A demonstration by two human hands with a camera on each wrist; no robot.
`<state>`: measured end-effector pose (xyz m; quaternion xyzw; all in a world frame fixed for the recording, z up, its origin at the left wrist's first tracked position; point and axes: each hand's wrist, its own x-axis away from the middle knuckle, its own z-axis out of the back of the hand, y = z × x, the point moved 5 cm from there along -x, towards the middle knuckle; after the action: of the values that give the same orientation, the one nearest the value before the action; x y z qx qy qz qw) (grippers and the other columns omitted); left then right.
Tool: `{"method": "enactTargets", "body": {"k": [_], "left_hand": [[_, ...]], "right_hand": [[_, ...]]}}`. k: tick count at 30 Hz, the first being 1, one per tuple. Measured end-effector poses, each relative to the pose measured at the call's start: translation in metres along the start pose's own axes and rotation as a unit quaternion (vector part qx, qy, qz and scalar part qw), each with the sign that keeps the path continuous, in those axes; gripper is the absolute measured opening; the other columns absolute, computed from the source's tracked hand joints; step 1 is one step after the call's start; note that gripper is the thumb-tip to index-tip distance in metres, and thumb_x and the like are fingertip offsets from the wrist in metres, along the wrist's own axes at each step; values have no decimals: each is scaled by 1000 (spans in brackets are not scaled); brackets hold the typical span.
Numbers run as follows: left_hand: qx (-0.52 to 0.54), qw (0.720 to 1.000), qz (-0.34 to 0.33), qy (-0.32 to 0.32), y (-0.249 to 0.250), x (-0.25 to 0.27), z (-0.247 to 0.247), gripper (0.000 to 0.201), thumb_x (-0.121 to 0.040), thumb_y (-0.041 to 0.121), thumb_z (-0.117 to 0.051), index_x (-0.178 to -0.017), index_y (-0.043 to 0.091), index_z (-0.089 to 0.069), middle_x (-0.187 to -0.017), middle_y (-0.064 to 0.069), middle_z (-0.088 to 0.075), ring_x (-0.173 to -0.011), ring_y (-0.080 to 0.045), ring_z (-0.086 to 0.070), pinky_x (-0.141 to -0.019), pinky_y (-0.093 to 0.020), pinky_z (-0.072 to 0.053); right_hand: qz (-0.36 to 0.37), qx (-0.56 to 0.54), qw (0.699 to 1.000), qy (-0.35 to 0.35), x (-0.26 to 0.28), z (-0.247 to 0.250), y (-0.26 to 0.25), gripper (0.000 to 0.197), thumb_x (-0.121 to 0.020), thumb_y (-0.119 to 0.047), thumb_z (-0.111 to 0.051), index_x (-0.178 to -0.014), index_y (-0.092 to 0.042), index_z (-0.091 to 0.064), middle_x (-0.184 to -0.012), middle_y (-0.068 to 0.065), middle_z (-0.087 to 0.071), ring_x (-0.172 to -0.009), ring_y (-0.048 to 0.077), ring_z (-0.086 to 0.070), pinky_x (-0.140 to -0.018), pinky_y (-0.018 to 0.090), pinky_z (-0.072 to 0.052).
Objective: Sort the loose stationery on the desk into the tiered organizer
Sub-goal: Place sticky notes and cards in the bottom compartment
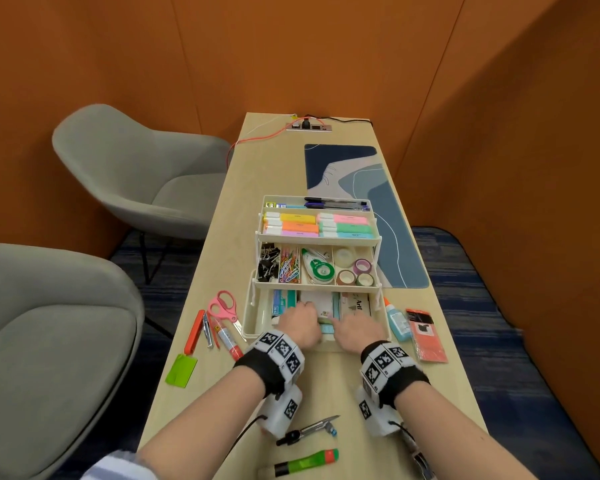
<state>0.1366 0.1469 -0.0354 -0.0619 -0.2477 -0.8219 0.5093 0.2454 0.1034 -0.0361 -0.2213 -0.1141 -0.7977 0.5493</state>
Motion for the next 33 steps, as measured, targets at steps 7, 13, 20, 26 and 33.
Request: {"method": "enactTargets", "body": {"k": [7,13,20,26,33], "left_hand": [[23,998,57,-22,5,-12,-10,34,-93,18,-39,-123,4,-48,-126,-18,-53,-117,-34,-48,-100,-45,-40],[112,988,105,-26,2,-9,-12,36,-93,13,-40,-126,0,-44,-128,-20,-51,-119,-35,-49,-95,-41,-42],[213,966,140,-35,7,-14,1,40,-92,14,-46,-129,-1,-45,-130,-19,-52,-119,-32,-51,-91,-34,-42],[242,959,144,-31,2,-14,2,43,-92,15,-46,-132,1,-43,-132,-18,-51,-121,-33,-49,-99,-36,-41],[206,968,125,-70,8,-10,1,49,-93,14,-44,-138,2,-33,-138,-21,-45,-129,-33,-42,-100,-35,-36]], "right_hand": [[55,-51,995,59,5,-5,6,37,-100,-24,-25,-124,-11,-50,-129,11,-50,-118,29,-48,-97,44,-43],[101,-57,991,60,-10,-7,-6,35,-97,-23,-30,-125,-14,-51,-132,6,-52,-121,25,-46,-95,42,-40],[97,-81,991,32,-15,-10,-2,33,-96,-22,-29,-118,-13,-52,-128,8,-54,-121,25,-44,-95,44,-40],[112,-76,990,37,-14,-7,-6,39,-99,-23,-29,-135,-14,-42,-151,5,-29,-133,27,-33,-105,47,-34],[114,-94,988,40,-14,-10,-6,32,-94,-18,-31,-118,-14,-52,-129,8,-52,-123,26,-42,-95,45,-39]]}}
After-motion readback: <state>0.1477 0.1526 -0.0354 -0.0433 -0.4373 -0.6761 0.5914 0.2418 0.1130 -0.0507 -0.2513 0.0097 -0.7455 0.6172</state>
